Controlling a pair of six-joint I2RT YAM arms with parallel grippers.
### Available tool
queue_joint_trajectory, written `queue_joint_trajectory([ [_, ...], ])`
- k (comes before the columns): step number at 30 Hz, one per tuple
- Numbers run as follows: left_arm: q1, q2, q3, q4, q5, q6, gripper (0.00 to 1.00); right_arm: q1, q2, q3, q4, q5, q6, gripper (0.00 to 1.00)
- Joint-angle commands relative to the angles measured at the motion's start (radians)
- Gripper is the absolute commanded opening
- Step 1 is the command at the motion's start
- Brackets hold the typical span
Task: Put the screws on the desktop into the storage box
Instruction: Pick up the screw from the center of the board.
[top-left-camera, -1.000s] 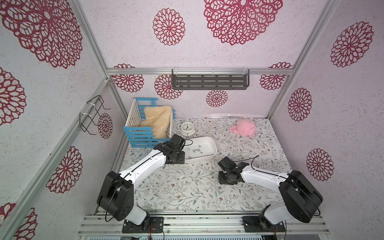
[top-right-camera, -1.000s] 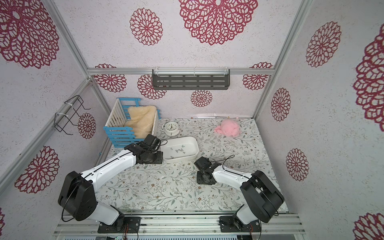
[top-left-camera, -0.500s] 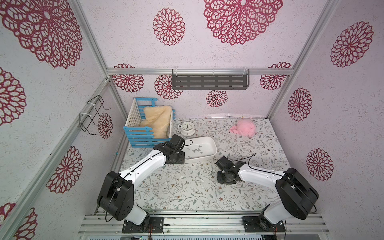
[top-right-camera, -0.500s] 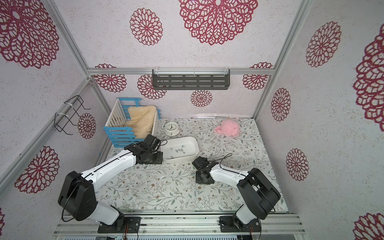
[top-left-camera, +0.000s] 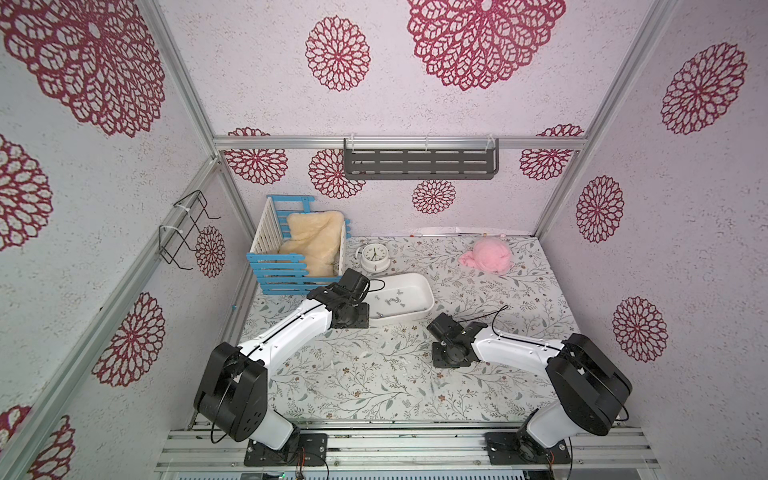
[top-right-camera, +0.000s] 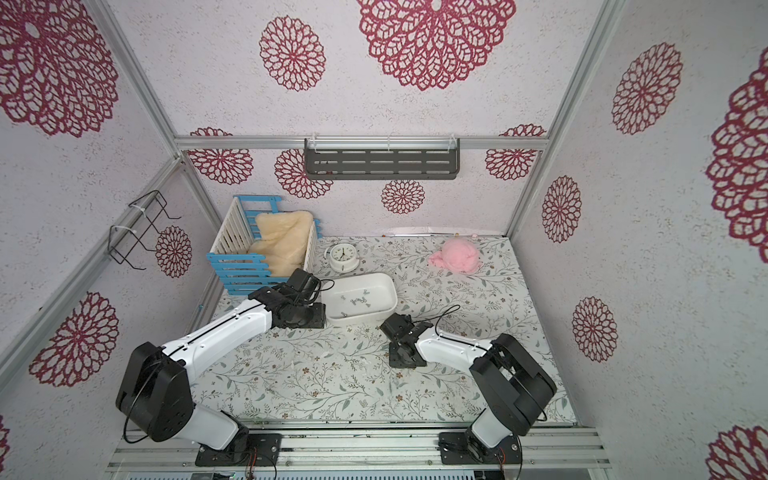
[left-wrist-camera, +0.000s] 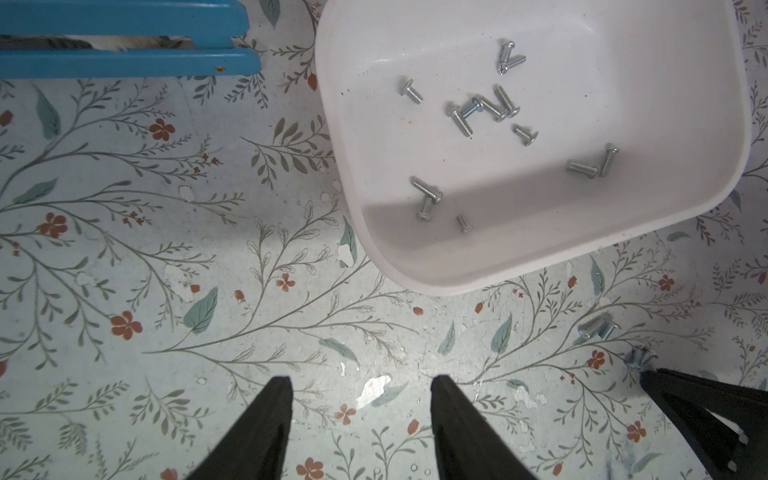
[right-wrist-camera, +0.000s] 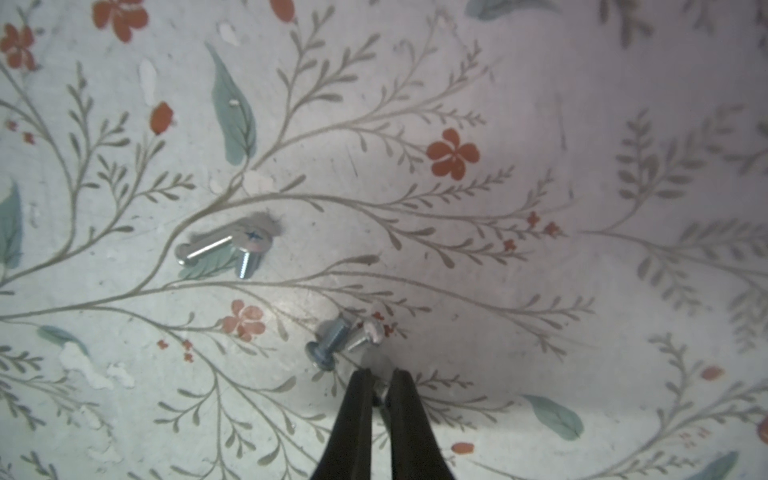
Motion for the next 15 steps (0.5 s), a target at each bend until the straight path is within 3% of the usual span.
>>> queue_joint_trajectory([
  [1, 0.011, 0.01, -0.008, 0.019, 0.003, 0.003, 0.59, 0.011, 0.008, 0.006, -0.04, 0.005, -0.001, 0.05],
  [15, 0.015, 0.011, -0.009, 0.019, 0.011, -0.002, 0.59, 0.027, -0.143, 0.133, -0.21, 0.03, 0.021, 0.03],
])
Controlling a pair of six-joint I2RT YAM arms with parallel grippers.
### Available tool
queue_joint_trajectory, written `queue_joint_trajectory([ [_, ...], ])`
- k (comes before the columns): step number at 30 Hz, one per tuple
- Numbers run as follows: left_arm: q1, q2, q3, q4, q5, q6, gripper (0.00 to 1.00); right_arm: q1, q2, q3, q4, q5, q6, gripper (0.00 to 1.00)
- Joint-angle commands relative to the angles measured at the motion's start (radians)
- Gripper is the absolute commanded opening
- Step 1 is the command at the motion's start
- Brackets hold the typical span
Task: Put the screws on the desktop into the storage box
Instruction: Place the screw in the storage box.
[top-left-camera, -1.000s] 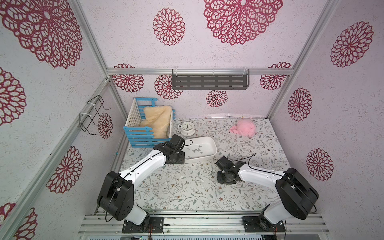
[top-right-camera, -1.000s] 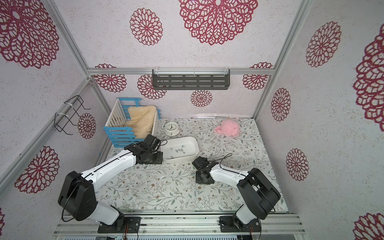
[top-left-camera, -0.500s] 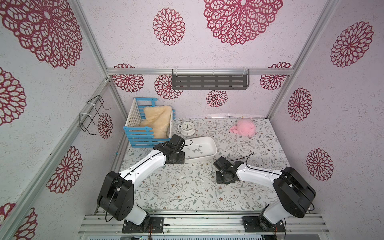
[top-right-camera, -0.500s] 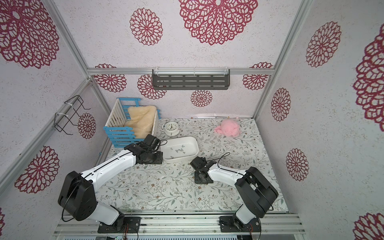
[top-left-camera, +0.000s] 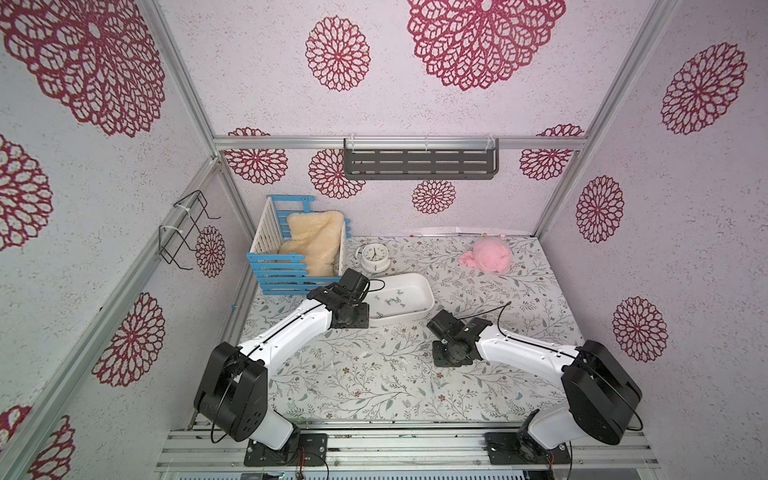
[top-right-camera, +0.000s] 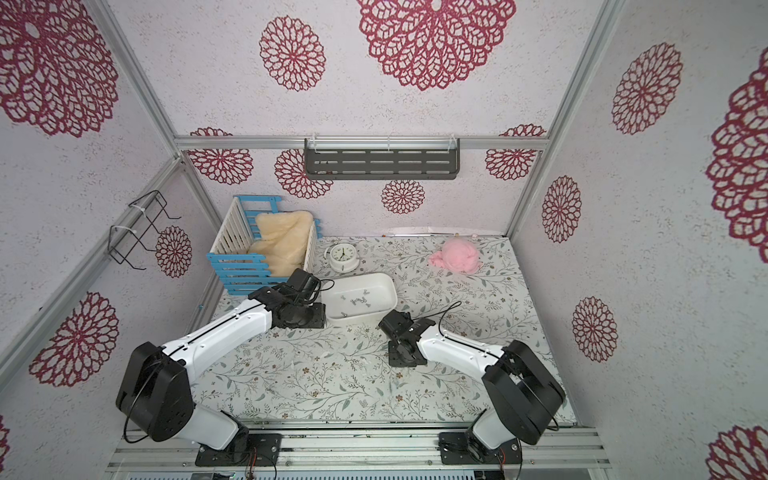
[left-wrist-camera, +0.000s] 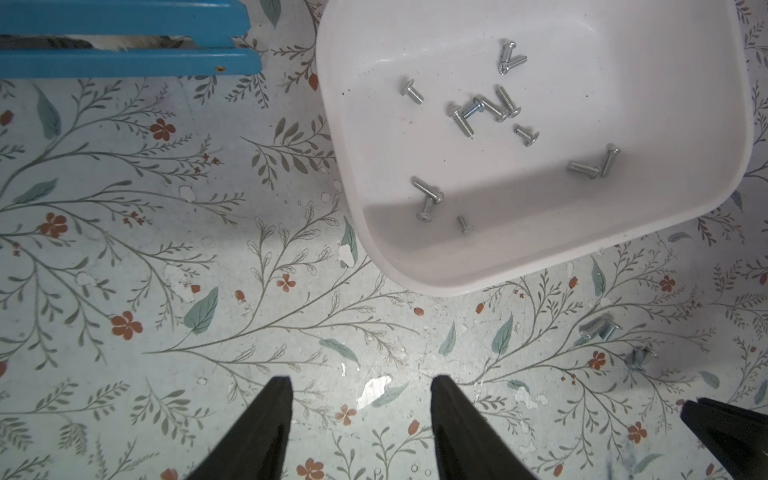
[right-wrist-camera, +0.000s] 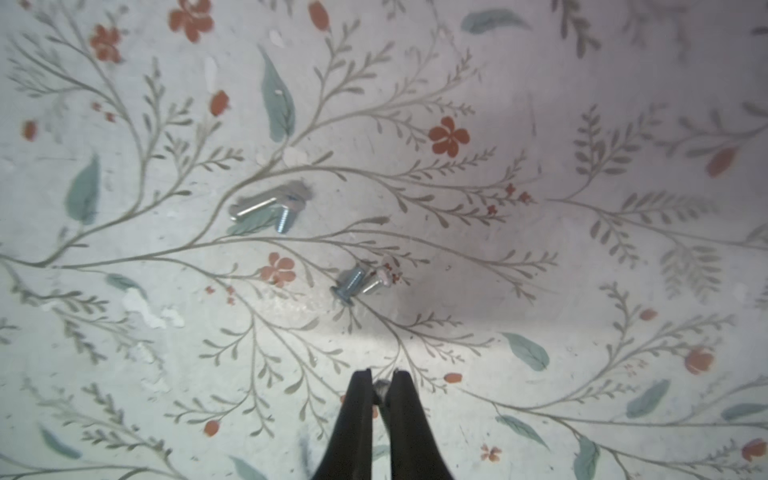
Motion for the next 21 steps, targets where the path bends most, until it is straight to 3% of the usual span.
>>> queue_joint_trajectory([
  [1, 0.014, 0.008, -0.01, 0.018, 0.013, -0.004, 0.59, 0.007, -0.063, 0.064, -0.065, 0.029, 0.016, 0.03],
  [9, 0.016, -0.057, 0.008, -0.022, 0.023, -0.021, 0.59, 0.002, -0.004, 0.253, -0.081, 0.047, -0.012, 0.03],
  [21, 0.015, -0.162, 0.009, -0.101, 0.039, -0.062, 0.59, -0.08, 0.438, 0.734, -0.089, 0.045, -0.145, 0.03],
])
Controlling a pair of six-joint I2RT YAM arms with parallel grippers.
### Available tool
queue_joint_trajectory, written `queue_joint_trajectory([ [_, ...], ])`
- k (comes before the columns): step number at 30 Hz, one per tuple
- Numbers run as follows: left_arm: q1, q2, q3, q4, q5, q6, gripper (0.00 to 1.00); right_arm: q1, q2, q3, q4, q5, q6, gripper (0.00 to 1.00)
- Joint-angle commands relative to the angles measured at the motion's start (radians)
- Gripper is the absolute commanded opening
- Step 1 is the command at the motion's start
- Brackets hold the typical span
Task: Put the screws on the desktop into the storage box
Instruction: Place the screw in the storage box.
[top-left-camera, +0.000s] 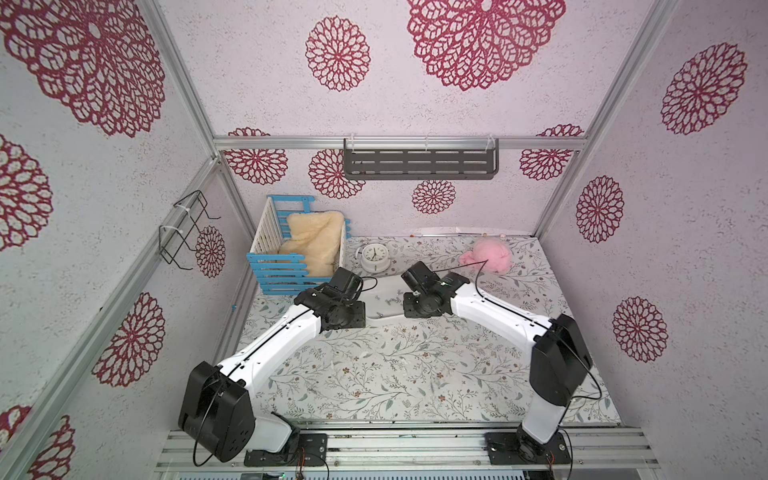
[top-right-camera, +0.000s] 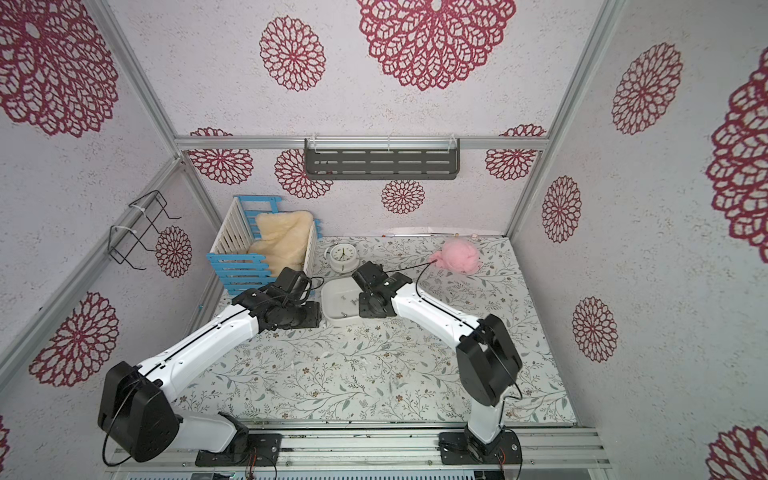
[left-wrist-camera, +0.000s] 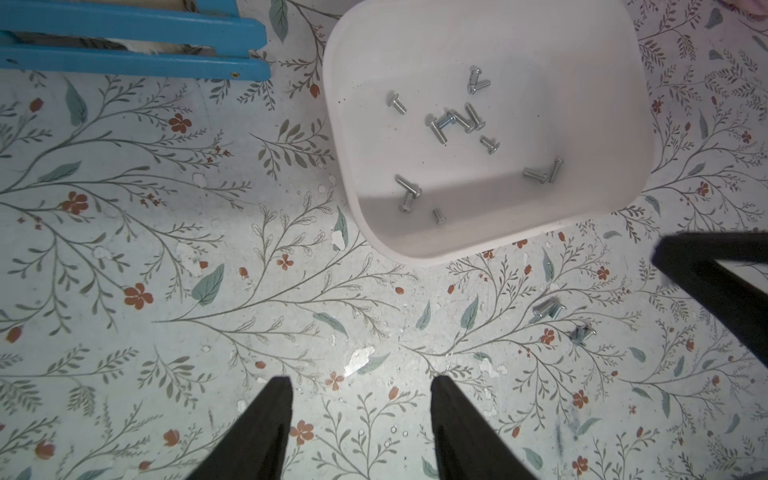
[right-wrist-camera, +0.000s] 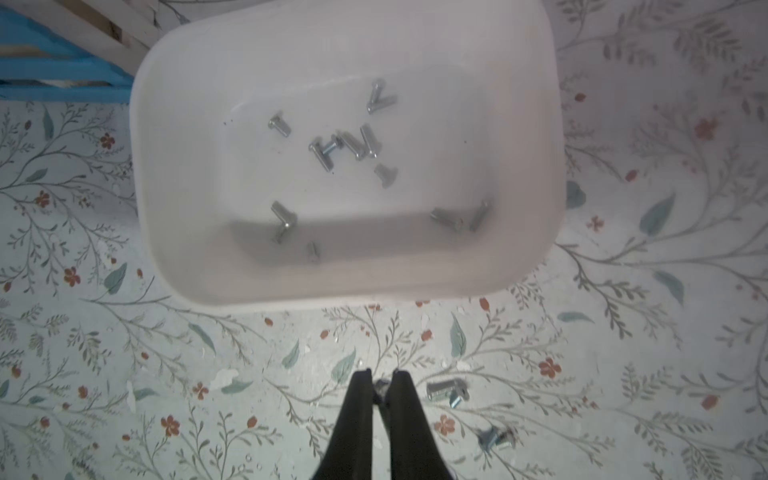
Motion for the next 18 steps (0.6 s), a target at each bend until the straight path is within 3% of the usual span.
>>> queue_joint_trajectory([
  [1, 0.007, -0.046, 0.009, -0.04, 0.002, -0.021, 0.59, -0.039, 0.092, 0.125, -0.015, 0.021, -0.059, 0.03],
  [8, 0.008, -0.084, 0.004, -0.072, -0.009, -0.03, 0.59, -0.096, 0.321, 0.364, -0.078, 0.013, -0.081, 0.03],
  [18, 0.008, -0.092, 0.007, -0.082, -0.015, -0.032, 0.6, -0.133, 0.474, 0.546, -0.164, 0.037, -0.089, 0.06],
])
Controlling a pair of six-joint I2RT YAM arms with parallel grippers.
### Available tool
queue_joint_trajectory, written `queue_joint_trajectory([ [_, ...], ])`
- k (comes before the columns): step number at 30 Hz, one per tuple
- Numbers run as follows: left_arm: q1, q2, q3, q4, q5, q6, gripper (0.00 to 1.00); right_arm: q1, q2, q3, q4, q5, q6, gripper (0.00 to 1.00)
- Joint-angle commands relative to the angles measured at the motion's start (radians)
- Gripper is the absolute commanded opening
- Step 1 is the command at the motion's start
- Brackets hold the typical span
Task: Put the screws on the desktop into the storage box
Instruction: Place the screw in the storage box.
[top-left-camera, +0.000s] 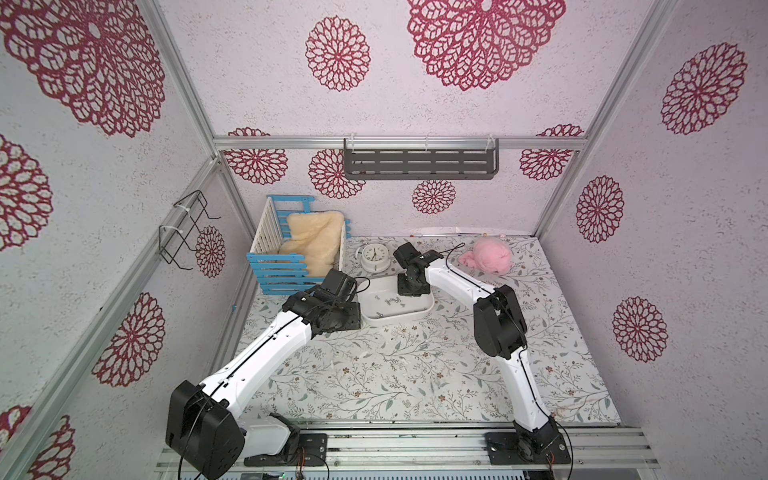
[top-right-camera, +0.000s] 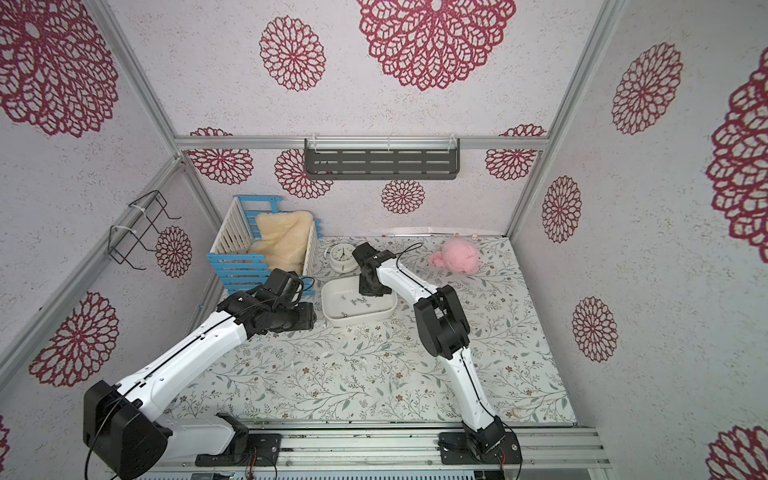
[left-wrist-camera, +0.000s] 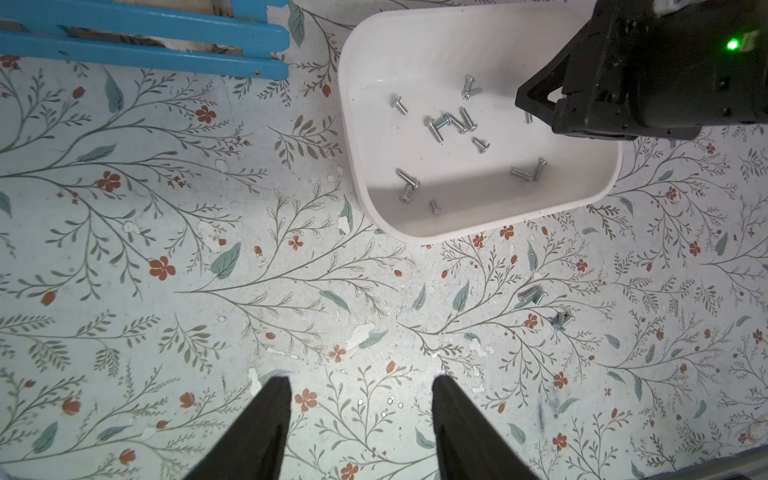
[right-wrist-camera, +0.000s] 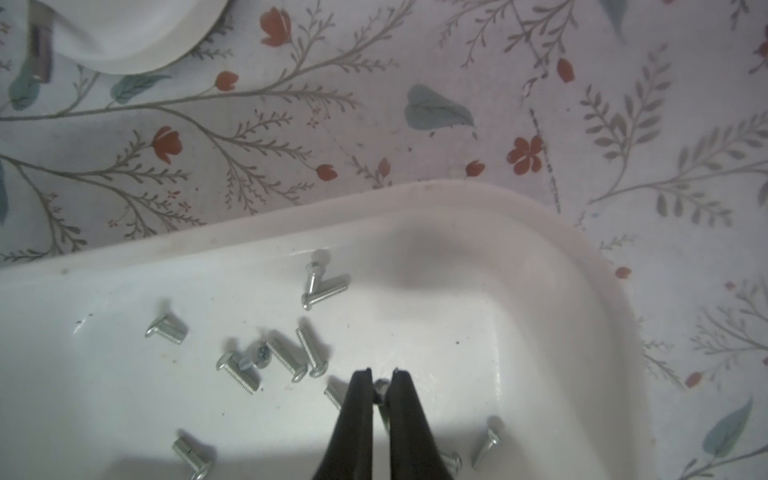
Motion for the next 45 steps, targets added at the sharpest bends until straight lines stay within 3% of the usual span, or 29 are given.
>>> queue_joint_trajectory([
  [1, 0.008, -0.012, 0.009, -0.023, -0.009, -0.004, 0.6, -0.009, 0.007, 0.059, -0.041, 0.031, -0.022, 0.07],
  [23, 0.007, 0.026, 0.047, -0.04, -0.01, -0.001, 0.6, -0.024, 0.01, 0.09, -0.06, -0.011, -0.039, 0.19],
  [31, 0.008, 0.024, 0.05, -0.043, -0.008, -0.002, 0.6, 0.006, -0.14, 0.06, -0.069, 0.037, -0.024, 0.2],
  [35, 0.008, 0.022, 0.046, -0.043, -0.008, 0.002, 0.6, 0.035, -0.286, -0.099, -0.006, 0.052, 0.016, 0.21],
  [45, 0.005, 0.022, 0.046, -0.042, 0.024, 0.017, 0.61, 0.088, -0.76, -0.729, 0.216, 0.048, 0.231, 0.23],
])
